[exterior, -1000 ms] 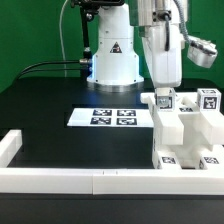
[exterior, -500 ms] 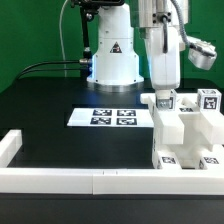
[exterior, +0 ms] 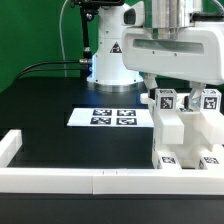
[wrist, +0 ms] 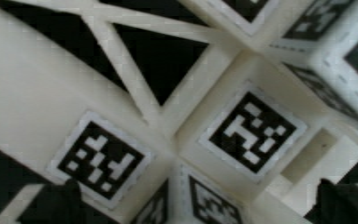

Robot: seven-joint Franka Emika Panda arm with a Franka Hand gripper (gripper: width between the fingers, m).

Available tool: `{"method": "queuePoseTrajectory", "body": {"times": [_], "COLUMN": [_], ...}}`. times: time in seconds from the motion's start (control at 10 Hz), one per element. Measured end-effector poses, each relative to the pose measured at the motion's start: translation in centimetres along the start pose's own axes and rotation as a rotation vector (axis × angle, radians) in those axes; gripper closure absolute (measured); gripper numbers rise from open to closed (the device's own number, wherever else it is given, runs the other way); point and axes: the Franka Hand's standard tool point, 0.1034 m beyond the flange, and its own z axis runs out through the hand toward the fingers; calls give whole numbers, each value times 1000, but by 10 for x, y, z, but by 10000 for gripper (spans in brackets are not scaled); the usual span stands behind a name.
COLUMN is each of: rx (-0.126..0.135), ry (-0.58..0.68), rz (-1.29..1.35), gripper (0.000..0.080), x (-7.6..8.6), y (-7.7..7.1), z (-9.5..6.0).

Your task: Assemble chair

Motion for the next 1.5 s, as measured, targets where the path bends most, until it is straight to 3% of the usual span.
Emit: {"method": "queuePoseTrajectory", "body": {"times": [0.4,0.6,0.7,0.8,1.0,1.5], "rx": [-5,-12,-12,-12,-12,-21], "ry": [12,15,14,14,12,4], "rz": [-426,-458,-429,-417,-247,517], "gripper": [151,151,284,284,534,534], "x": [8,7,7,7,7,9], "y": [2,2,2,2,3,0], "z": [-3,-2,-2,-2,-1,-1]}}
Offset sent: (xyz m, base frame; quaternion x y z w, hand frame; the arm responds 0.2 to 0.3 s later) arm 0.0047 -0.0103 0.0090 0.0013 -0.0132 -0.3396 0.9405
